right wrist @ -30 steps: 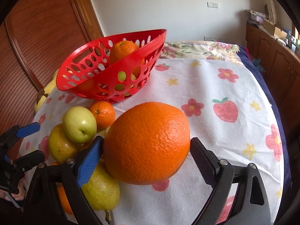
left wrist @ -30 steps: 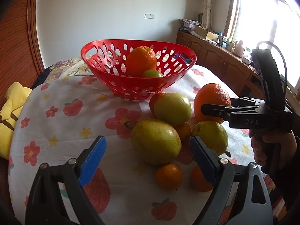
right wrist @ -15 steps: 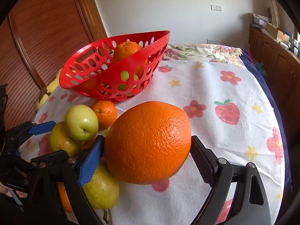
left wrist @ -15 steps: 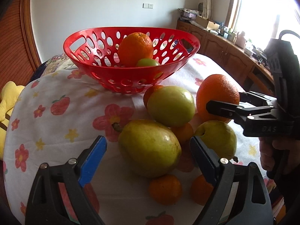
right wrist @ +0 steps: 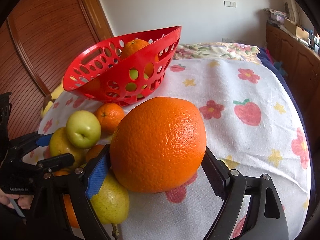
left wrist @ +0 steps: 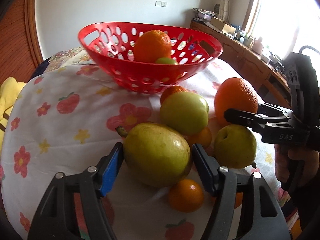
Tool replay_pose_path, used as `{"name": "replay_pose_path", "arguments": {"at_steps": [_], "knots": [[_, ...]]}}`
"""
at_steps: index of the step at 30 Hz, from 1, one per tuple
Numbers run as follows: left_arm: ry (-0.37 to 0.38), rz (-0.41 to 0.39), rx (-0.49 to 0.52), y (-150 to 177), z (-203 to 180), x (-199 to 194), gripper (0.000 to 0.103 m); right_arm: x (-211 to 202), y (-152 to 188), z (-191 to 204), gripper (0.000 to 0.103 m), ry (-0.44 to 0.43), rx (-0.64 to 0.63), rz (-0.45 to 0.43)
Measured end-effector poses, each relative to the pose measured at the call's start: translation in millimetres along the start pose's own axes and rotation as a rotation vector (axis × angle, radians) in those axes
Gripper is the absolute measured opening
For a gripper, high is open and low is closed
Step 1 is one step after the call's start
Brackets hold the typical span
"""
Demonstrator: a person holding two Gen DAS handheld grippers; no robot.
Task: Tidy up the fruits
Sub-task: 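Grasp the big orange with the right tool while the left tool grasps a yellow pear, then lift the big orange with the right tool while the left tool lifts the pear toward the basket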
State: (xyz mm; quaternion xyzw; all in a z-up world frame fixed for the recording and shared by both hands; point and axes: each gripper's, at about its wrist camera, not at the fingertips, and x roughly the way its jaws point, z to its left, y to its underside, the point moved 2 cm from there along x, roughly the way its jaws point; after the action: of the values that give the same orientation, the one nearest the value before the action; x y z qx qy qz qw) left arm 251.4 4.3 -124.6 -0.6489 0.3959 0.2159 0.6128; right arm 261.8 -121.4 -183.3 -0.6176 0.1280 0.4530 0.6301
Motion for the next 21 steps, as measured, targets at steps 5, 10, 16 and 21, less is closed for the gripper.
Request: {"name": "replay_pose_path", "arguments": {"at_steps": [5,10,16,21], "knots": [[-0.011,0.004,-0.01,2,9,-3,0.069,-1,1,-1,0.087,0.014,-0.001,-0.002],[-0.013,0.0,-0.009,3,14,-8,0.069,-4,4,-6,0.087,0.031,-0.005,-0.001],[-0.015,-0.019,-0.007,2,15,-16,0.069,-9,7,-13,0.087,0.053,0.001,-0.004],[-0.016,-0.021,-0.007,3,15,-19,0.069,-15,10,-18,0.087,0.07,0.008,-0.011]]}}
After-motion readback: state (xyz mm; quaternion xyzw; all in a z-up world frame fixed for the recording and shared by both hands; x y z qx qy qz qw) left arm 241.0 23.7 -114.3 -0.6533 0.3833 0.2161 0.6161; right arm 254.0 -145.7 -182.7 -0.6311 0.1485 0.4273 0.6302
